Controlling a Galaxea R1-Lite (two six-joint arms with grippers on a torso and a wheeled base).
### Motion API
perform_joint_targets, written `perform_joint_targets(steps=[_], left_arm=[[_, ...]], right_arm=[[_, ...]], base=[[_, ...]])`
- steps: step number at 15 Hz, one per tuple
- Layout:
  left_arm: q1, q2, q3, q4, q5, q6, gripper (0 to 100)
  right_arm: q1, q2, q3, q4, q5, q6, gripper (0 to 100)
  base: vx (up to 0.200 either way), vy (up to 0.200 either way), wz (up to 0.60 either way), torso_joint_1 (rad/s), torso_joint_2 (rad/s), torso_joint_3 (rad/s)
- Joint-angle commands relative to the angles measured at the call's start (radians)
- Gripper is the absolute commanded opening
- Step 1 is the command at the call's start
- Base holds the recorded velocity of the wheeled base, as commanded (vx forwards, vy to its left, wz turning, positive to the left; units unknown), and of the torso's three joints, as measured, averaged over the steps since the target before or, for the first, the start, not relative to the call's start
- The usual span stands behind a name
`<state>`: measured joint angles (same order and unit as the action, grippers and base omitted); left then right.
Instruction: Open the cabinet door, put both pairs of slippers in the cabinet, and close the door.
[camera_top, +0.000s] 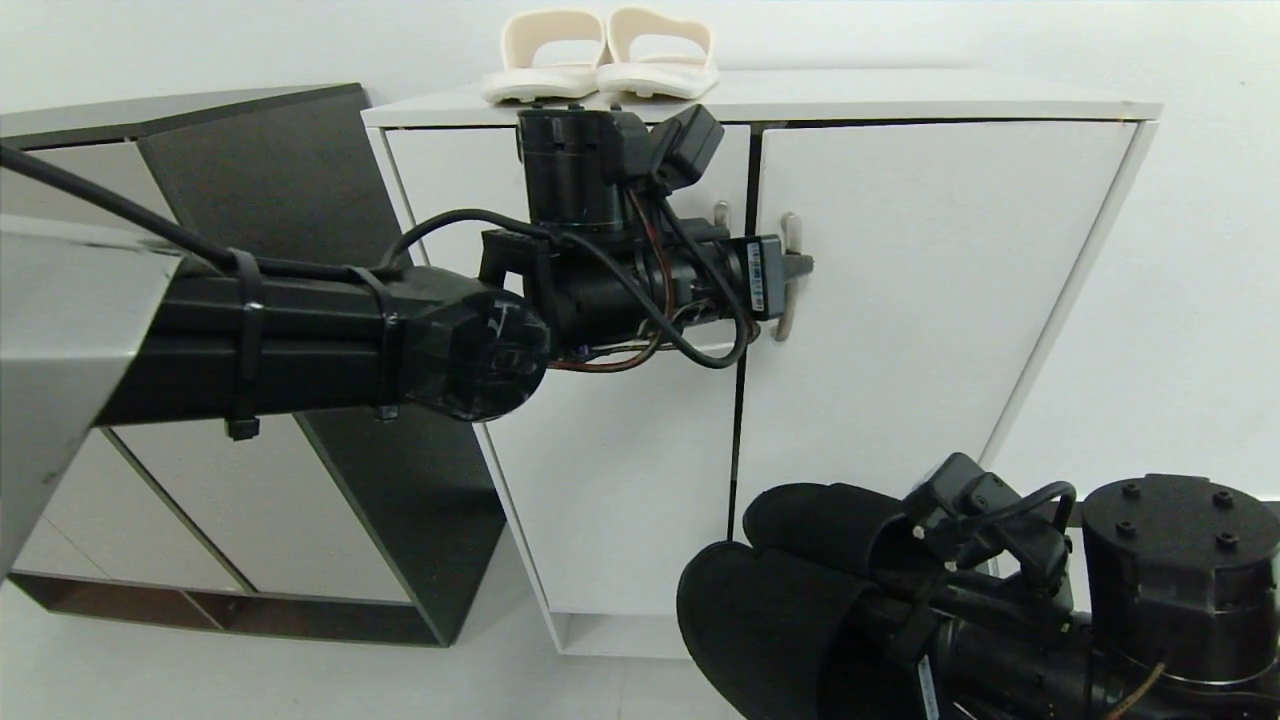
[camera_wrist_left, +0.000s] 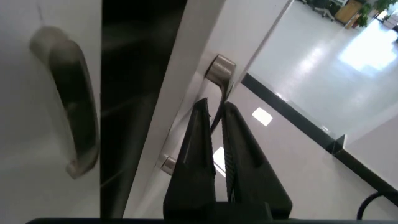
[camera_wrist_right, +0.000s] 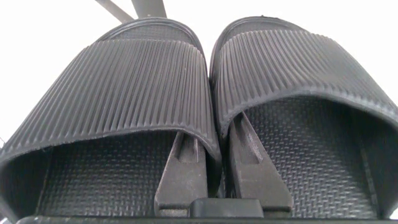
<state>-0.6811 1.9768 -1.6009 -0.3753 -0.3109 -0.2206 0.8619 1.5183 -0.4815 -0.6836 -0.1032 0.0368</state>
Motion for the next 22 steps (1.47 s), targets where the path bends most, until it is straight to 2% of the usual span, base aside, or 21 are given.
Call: perform_joint_targets(steps=[1, 3, 5, 11, 13, 17, 22], left_arm=[[-0.011, -0.059, 0.047, -0.004, 0.001, -0.002, 0], [-0.023, -0.092, 0.085, -0.005, -0.001, -0.003, 0], [-0.049, -0.134, 0.134, -0.007, 0.004, -0.003, 0], [-0.150, -0.259, 0.268, -0.013, 0.032, -0.002, 0], [-0.163, -0.299, 0.309, -0.013, 0.055, 0.003, 0], [-0.149, -0.339, 0.345, -0.014, 0.055, 0.007, 0], [-0.032, -0.243, 0.312, -0.120, 0.035, -0.002, 0]], right_arm=[[0.000, -0.009, 0.006, -0.001, 0.022, -0.002, 0], [0.000, -0.030, 0.021, -0.001, 0.048, 0.000, 0], [0.003, -0.061, 0.040, -0.001, 0.122, -0.005, 0], [0.016, -0.082, 0.069, 0.001, 0.169, -0.005, 0], [0.017, -0.082, 0.069, 0.001, 0.169, -0.005, 0], [0.029, -0.082, 0.075, 0.001, 0.168, -0.006, 0], [0.031, -0.084, 0.077, 0.003, 0.166, -0.018, 0]], base=[[0.000, 0.000, 0.00, 0.000, 0.00, 0.000], [0.000, 0.000, 0.00, 0.000, 0.00, 0.000], [0.000, 0.000, 0.00, 0.000, 0.00, 0.000], [0.000, 0.000, 0.00, 0.000, 0.00, 0.000], [0.000, 0.000, 0.00, 0.000, 0.00, 0.000], [0.000, 0.000, 0.00, 0.000, 0.00, 0.000], [0.000, 0.000, 0.00, 0.000, 0.00, 0.000]])
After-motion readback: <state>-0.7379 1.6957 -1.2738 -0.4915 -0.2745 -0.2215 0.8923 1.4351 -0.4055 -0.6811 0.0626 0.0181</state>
